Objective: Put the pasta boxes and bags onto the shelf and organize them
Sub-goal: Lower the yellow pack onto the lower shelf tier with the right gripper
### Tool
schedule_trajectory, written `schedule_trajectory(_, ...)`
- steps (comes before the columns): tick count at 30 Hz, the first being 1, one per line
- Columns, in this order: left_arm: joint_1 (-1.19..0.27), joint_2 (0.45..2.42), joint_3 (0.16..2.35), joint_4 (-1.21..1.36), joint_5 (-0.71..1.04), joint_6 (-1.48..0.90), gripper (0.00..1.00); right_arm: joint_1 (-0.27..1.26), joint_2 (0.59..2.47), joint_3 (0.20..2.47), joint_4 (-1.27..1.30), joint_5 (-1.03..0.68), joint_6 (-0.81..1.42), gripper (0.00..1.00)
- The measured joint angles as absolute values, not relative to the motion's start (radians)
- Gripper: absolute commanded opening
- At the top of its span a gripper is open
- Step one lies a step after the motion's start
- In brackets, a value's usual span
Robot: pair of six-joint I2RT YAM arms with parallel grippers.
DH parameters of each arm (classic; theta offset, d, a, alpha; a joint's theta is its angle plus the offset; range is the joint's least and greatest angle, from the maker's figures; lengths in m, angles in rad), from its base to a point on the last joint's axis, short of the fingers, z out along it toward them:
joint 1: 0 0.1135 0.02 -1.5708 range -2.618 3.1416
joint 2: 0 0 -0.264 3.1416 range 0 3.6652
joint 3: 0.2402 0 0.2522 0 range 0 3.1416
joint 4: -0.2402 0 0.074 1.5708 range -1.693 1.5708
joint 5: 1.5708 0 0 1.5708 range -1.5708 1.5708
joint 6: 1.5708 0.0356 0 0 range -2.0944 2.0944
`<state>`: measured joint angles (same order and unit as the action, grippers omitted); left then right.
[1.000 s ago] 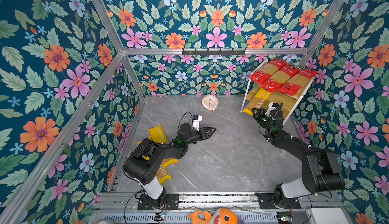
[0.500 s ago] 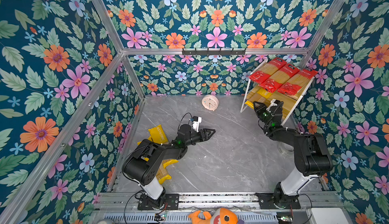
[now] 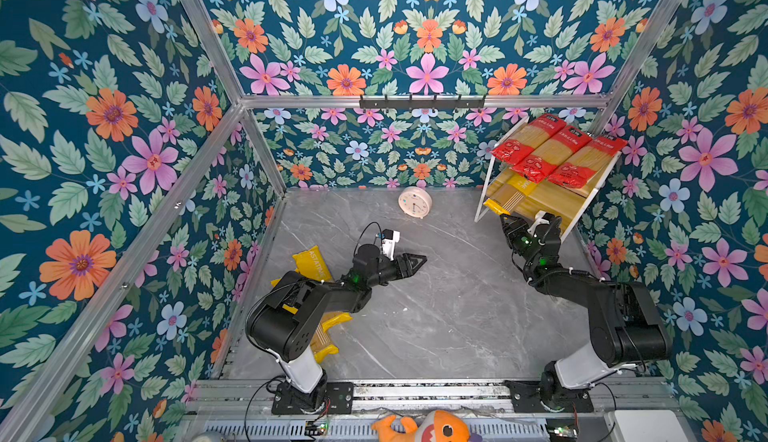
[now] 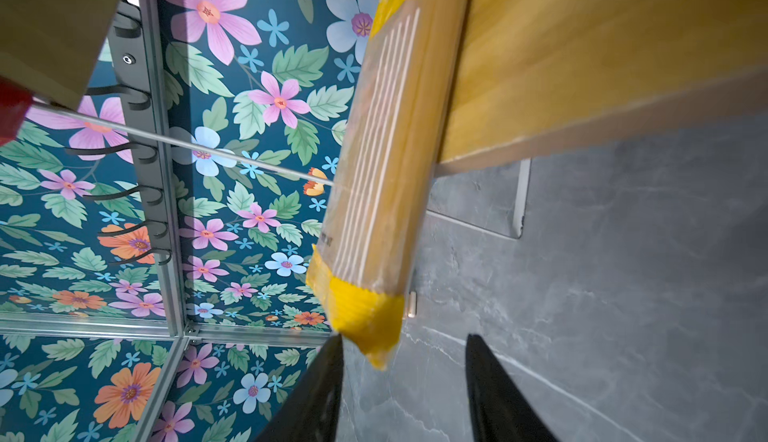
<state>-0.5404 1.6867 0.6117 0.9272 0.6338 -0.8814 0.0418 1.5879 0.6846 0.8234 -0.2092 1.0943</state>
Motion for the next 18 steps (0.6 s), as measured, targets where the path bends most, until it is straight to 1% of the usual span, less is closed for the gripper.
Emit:
schedule_trajectory(4, -0.542, 1.684, 0.612, 0.927, 0.633, -0.881, 0.6, 0.043, 1.637, 0.731, 0.843, -0.222, 1.087, 0.4)
schedule_trajectory(8, -0.542, 1.682, 0.607, 0.927, 0.633, -0.881, 0.6, 0.04, 1.685, 0.774, 0.863, -0.234, 1.073, 0.25)
schedule_trajectory(11, -0.542, 1.675, 0.602, 0.927, 0.633, -0.881, 0.6, 0.036, 1.689, 0.794, 0.86, -0.247, 1.062, 0.14)
schedule_trajectory(13, -0.542, 1.671, 0.6, 0.926, 0.633, -0.881, 0.6, 0.031, 1.689, 0.799, 0.855, -0.258, 1.054, 0.08)
schedule_trajectory(14, -0.542, 1.67, 0.599, 0.926, 0.632, -0.88, 0.6, 0.028, 1.691, 0.802, 0.851, -0.265, 1.044, 0.06)
schedule_trajectory(15, -0.542, 1.67, 0.599, 0.926, 0.632, -0.88, 0.6, 0.025, 1.692, 0.806, 0.846, -0.272, 1.043, 0.07)
schedule_trajectory(16, -0.542, 1.669, 0.599, 0.926, 0.632, -0.879, 0.6, 0.022, 1.692, 0.812, 0.838, -0.281, 1.042, 0.1)
schedule_trajectory(18, -0.542, 1.666, 0.598, 0.926, 0.632, -0.876, 0.6, 0.02, 1.692, 0.814, 0.83, -0.287, 1.037, 0.24)
